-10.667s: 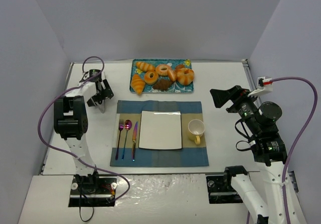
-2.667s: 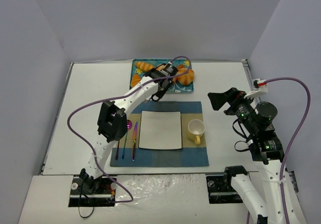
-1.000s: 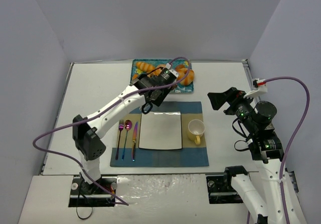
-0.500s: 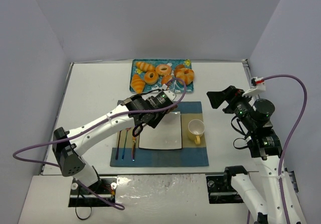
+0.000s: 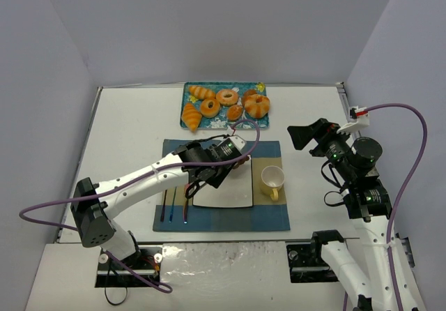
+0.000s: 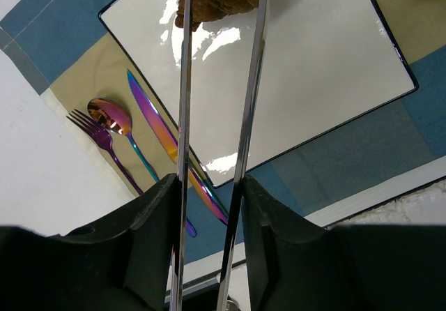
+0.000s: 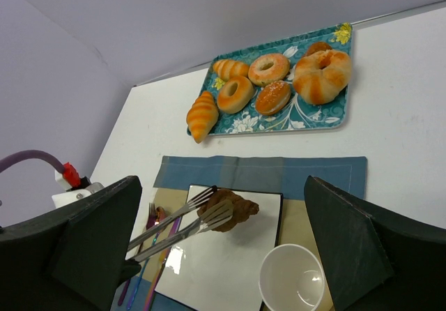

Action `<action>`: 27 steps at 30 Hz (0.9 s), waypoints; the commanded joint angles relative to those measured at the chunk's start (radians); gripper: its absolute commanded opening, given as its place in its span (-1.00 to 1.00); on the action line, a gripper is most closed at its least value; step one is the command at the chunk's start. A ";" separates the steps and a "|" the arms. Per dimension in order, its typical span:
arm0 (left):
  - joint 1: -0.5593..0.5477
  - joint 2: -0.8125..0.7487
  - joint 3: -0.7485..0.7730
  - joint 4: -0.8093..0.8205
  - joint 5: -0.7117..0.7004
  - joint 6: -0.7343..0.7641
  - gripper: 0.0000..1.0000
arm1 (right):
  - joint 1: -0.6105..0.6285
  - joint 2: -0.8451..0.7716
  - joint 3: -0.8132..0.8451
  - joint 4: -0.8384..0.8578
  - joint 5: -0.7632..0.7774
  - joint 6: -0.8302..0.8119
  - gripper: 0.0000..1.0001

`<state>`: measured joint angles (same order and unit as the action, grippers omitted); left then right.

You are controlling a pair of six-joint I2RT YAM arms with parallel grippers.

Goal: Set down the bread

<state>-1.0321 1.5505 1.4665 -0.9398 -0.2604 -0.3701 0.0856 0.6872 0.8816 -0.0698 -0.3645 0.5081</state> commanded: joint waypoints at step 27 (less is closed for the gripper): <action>-0.057 0.046 0.002 0.049 0.007 -0.035 -0.47 | 0.000 0.001 -0.004 0.091 -0.013 0.004 1.00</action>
<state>-1.0763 1.6184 1.4315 -0.8993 -0.2367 -0.3877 0.0856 0.6872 0.8745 -0.0673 -0.3645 0.5080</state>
